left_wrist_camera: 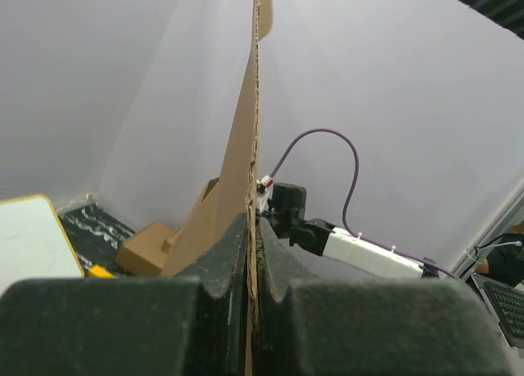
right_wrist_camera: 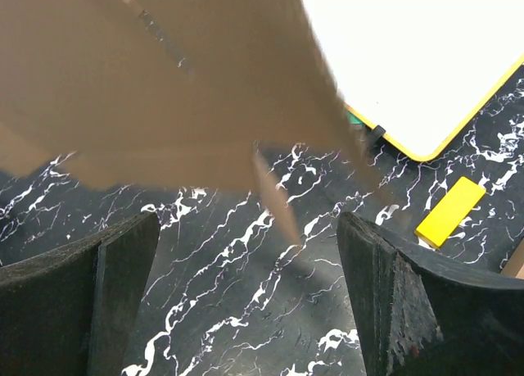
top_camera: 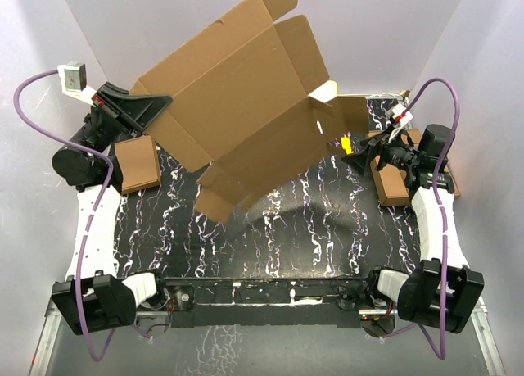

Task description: Fold the paper box

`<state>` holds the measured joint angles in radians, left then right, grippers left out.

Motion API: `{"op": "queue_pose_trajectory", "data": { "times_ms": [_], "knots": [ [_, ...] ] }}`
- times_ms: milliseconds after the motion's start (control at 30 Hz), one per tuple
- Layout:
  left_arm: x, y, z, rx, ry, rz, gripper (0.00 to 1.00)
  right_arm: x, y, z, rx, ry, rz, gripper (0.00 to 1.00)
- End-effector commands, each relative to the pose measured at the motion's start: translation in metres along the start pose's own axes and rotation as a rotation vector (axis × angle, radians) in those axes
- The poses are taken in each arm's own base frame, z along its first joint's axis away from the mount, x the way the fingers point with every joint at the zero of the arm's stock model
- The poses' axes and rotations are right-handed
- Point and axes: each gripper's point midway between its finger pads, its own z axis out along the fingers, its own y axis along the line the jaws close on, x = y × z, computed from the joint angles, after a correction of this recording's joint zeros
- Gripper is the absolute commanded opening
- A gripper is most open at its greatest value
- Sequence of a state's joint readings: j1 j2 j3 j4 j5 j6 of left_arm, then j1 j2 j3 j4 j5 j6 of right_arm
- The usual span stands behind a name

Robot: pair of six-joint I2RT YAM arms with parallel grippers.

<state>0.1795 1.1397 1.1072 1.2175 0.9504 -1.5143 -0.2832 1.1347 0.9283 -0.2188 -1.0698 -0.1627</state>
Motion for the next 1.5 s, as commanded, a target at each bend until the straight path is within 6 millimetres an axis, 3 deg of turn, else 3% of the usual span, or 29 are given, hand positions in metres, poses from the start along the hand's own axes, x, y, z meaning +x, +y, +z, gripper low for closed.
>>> {"op": "queue_pose_trajectory", "data": {
  "times_ms": [0,100,200,333,500,633,733,867,967,1067,1200,1467],
  "knots": [
    [0.030,0.044,-0.015,-0.121,0.074,-0.045,0.00,-0.012,0.001,0.000,0.005,-0.056,-0.091,0.99],
    [0.061,0.083,-0.033,-0.214,0.146,-0.060,0.00,-0.008,0.003,0.000,-0.007,-0.053,-0.096,0.99],
    [0.081,0.108,-0.049,-0.286,0.193,-0.023,0.00,-0.003,0.005,0.002,-0.031,-0.053,-0.089,0.99],
    [0.086,0.111,-0.052,-0.297,0.204,0.019,0.00,0.010,0.029,0.008,-0.172,-0.049,-0.053,0.99],
    [0.104,0.125,-0.049,-0.357,0.247,0.099,0.00,0.035,0.074,0.036,-0.329,0.001,0.035,1.00],
    [0.095,0.102,-0.025,-0.286,0.138,0.002,0.00,0.046,0.069,0.062,-0.259,0.025,0.155,0.90],
    [0.071,0.074,-0.005,-0.248,0.027,-0.040,0.00,0.046,0.084,0.081,-0.299,0.052,0.177,0.67],
    [0.030,0.044,0.015,-0.263,-0.063,-0.026,0.00,0.033,0.094,0.100,-0.300,0.046,0.202,0.41],
    [0.017,0.029,0.023,-0.252,-0.108,-0.067,0.00,0.011,0.091,0.111,-0.265,-0.007,0.280,0.34],
    [0.021,0.026,0.025,-0.277,-0.121,-0.120,0.00,-0.015,0.082,0.126,-0.205,-0.060,0.356,0.34],
    [0.040,0.034,0.025,-0.319,-0.092,-0.189,0.00,-0.035,0.076,0.145,-0.166,-0.110,0.424,0.35],
    [0.086,0.057,0.026,-0.354,-0.075,-0.317,0.00,-0.016,0.081,0.167,-0.192,-0.119,0.532,0.35]
  ]
}}
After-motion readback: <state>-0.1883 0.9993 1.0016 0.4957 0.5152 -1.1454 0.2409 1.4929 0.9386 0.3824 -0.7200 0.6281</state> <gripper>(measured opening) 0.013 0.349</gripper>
